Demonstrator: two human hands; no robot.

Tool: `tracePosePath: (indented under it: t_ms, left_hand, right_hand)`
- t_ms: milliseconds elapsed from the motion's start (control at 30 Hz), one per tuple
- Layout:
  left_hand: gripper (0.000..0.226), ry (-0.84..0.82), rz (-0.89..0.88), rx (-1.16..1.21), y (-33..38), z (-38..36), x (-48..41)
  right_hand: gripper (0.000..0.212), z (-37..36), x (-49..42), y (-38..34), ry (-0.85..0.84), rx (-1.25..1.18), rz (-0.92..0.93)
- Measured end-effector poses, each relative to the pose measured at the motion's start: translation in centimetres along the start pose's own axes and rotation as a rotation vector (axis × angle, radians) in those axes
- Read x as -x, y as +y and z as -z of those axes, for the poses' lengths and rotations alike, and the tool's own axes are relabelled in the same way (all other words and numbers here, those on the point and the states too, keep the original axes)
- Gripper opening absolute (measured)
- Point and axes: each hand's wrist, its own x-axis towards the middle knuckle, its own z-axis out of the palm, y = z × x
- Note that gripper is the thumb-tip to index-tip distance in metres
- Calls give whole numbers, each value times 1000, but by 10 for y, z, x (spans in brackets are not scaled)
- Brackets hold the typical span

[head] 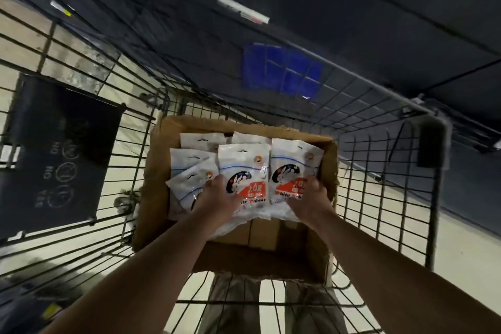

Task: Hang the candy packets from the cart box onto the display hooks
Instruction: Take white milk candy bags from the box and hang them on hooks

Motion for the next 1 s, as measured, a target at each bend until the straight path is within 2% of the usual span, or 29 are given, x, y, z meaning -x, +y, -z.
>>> tracePosePath:
  t_ms: [167, 333, 433, 600, 800, 900, 1000]
  left_hand:
    - [58, 18, 87, 245, -5, -13, -25]
    - [54, 74, 166, 367, -3, -18, -37]
    - [52, 21, 202, 477, -4, -21, -40]
    - [46, 51, 262, 570, -5, -22, -46]
    - [38, -49, 268, 622, -4, -20, -39]
    - [17, -51, 273, 689, -5, -22, -33]
    - [16, -46, 268, 702, -5, -24, -30]
  right_hand:
    - [76, -11, -16, -1, 56, -208, -61]
    - [73, -16, -26, 1, 109, -310, -85]
    - [75, -20, -26, 0, 129, -315, -82]
    - [84, -24, -25, 1, 198, -336, -71]
    - [82, -22, -29, 3, 277, -505, -95]
    - [68, -21, -32, 4, 267, -555, -111]
    - [31, -23, -35, 3, 210, -493, -63]
